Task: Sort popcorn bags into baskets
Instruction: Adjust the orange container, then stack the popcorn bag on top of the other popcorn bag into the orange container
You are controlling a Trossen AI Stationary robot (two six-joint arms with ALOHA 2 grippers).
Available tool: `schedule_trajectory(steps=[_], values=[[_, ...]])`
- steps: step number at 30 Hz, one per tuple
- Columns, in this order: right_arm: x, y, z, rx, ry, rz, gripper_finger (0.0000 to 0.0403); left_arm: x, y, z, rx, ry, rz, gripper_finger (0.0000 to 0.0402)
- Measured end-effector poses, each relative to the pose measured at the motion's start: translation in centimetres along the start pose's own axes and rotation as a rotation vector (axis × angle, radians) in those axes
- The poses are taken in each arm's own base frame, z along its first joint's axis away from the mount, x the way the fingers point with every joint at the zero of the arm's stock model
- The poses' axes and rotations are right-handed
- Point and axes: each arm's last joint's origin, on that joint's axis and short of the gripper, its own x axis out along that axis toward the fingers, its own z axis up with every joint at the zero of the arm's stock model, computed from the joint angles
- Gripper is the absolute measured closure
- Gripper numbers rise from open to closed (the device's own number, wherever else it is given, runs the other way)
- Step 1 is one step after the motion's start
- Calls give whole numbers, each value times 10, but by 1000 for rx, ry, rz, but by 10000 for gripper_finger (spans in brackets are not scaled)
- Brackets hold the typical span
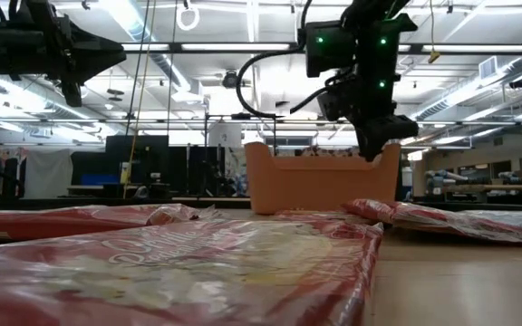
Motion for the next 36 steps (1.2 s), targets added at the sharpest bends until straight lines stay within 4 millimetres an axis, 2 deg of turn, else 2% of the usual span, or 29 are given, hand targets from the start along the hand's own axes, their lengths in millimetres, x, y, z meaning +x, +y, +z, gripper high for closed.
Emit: schedule_trajectory(steps=[3, 6, 9, 14, 21, 24, 28, 32, 36], values=[[-5, -7, 0, 30, -24, -5, 312, 0, 0, 0, 0, 0, 0, 328], [-21, -8, 6, 65, -91, -9, 312, 0, 0, 0, 1, 0, 0, 328], [-38, -1, 14, 84, -180, 80, 312, 0, 0, 0, 1, 0, 0, 328], [-57, 24, 25, 114, -305, 274, 312, 0, 0, 0, 0, 0, 0, 328], [-84, 70, 26, 81, -370, 337, 312, 0, 0, 0, -61, -3, -1, 328], [-92, 84, 22, 145, -348, 390, 312, 0, 0, 0, -85, 7, -16, 328], [-95, 94, 10, 246, -220, 447, 312, 0, -2, -2, -57, 43, -86, 328], [-95, 100, -4, 289, -84, 416, 309, 0, -2, -3, -71, 52, -86, 328], [-87, 116, -14, 340, -25, 425, 292, -1, -2, -6, -89, 82, -85, 328]])
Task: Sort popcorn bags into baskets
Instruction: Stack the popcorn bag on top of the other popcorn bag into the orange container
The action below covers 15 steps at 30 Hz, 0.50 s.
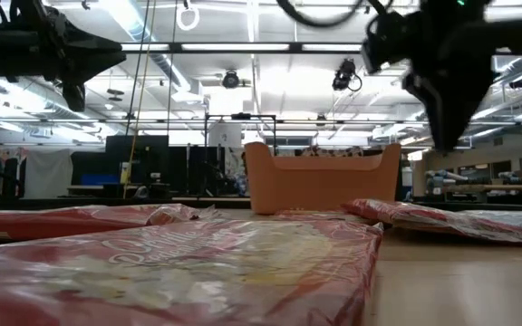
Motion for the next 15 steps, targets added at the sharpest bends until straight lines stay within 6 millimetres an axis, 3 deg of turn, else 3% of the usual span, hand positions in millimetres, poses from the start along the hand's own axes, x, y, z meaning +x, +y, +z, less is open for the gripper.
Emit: schedule_trajectory(steps=[8, 15], values=[[40, 2, -31, 210, 107, -88, 214, -1, -1, -1, -46, 17, -14, 328], [58, -4, -39, 368, 125, -116, 156, -1, -3, -2, -50, 27, -31, 328]])
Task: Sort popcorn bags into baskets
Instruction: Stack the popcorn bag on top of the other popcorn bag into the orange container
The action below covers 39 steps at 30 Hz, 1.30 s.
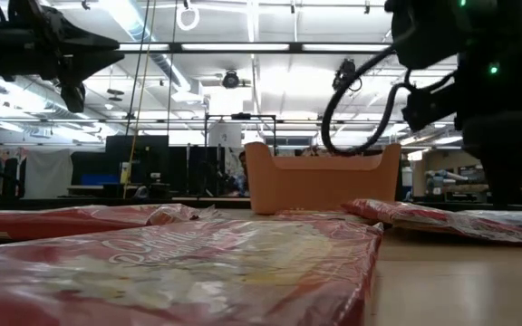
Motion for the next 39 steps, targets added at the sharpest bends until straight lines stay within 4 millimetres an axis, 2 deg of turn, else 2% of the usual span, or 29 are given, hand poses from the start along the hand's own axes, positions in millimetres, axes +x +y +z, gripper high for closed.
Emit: schedule_trajectory(steps=[6, 16, 26, 31, 39], values=[[12, -3, 2, 62, 3, 13, 143, 0, -1, 0, -2, 6, -9, 328], [13, -2, 10, 98, -16, 53, 151, 0, -1, 0, -1, 6, -9, 328], [33, -8, 1, 119, 2, 51, 161, 0, -1, -1, -1, 6, -9, 328], [35, -7, 1, 91, 1, 71, 219, 0, -1, -1, -1, 5, -7, 328], [35, -6, 0, -47, 19, 73, 373, 0, -1, 0, -1, 4, -6, 328]])
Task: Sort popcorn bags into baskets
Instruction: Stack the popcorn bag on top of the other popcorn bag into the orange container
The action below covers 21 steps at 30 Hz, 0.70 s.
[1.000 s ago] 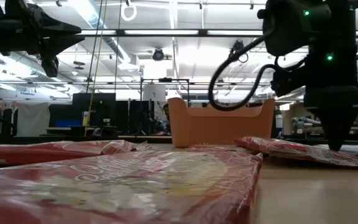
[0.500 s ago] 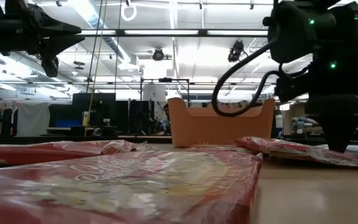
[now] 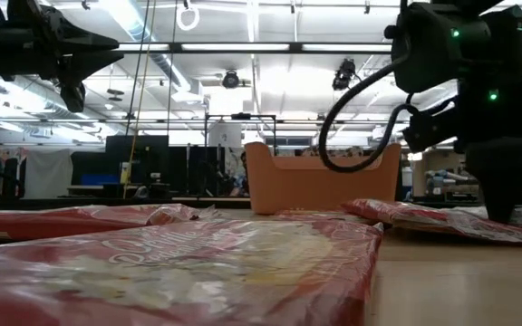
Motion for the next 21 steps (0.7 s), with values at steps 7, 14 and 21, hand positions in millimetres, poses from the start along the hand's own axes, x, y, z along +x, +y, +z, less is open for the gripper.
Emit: schedule_trajectory(steps=[7, 14, 21], values=[[-26, 13, 7, -128, -32, 10, 396, 0, 0, 0, 0, 0, 0, 328], [-72, 26, 14, -229, -162, -26, 399, 0, 0, 0, 0, -1, 0, 328], [-124, 33, 18, -363, -346, -110, 400, 0, 0, 0, 0, -1, 0, 328]])
